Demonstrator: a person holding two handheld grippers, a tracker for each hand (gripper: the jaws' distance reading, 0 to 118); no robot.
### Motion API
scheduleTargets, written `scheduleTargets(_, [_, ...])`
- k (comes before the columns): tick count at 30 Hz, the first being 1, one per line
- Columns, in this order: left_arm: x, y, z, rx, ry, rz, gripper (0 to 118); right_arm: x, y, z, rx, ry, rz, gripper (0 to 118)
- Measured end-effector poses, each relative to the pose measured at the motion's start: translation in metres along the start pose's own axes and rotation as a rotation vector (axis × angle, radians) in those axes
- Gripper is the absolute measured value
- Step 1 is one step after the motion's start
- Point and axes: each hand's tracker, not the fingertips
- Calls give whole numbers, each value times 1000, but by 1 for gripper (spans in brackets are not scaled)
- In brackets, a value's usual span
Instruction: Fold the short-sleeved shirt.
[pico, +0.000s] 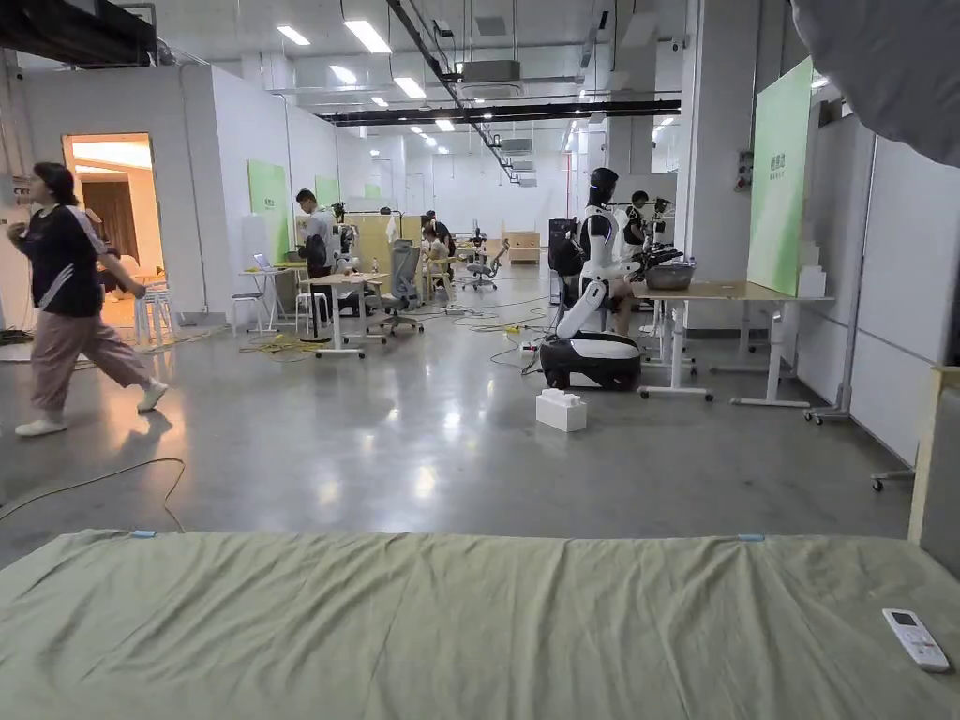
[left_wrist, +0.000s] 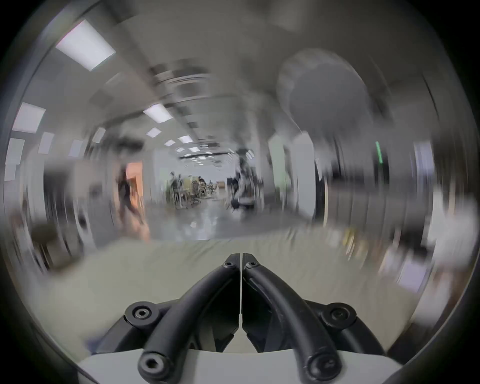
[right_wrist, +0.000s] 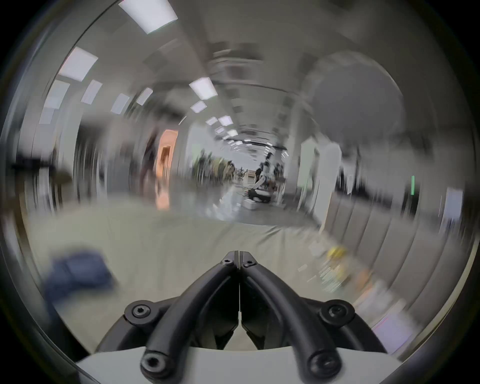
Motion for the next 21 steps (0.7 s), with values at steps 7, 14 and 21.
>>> scheduleTargets(7, [2,-27,17,-18,44,28,0,31,-21,20,-10,-39,-193,0])
scheduleTargets(14, [6,-23,18,-26,30,-9,0,12,-15,26,-17,-7,-170,0])
scheduleTargets(21, [5,-25,18,-41,25,-26,0,-5,-10,36,-4,20,-157,0])
